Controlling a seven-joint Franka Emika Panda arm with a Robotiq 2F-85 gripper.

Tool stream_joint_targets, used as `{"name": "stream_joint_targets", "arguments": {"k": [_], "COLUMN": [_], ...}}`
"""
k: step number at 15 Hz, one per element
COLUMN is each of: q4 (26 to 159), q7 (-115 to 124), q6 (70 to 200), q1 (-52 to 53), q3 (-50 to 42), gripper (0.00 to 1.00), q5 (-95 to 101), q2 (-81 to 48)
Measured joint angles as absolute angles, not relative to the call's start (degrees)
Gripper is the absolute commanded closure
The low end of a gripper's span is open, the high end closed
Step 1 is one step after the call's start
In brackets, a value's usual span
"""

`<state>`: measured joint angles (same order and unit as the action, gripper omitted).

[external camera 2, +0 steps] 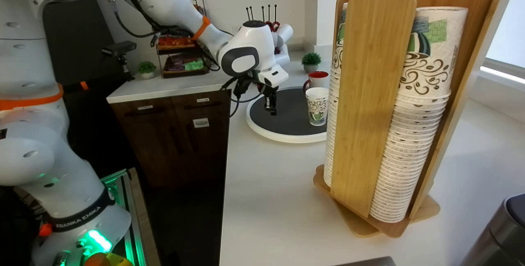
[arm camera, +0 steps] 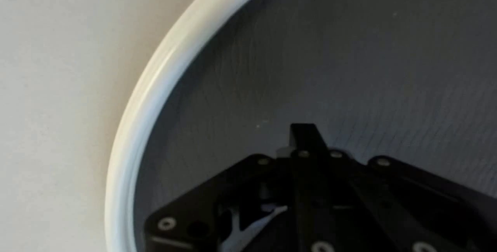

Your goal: Rotate the tray clockwise.

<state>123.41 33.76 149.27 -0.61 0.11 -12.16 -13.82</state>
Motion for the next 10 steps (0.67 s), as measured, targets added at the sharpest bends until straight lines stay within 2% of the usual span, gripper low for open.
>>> {"name": "stream_joint_targets", "arguments": {"k": [3,10], "q4": [122.8,123.0], "q7": [32.3,38.2], "q6": [144.7,147.4], "q1": [-0.6,-0.4], "q3": [0.0,-4.7], "gripper": [1.00,1.00], "q5": [-14.6,-6.5], "q2": [-11.3,-11.7]}}
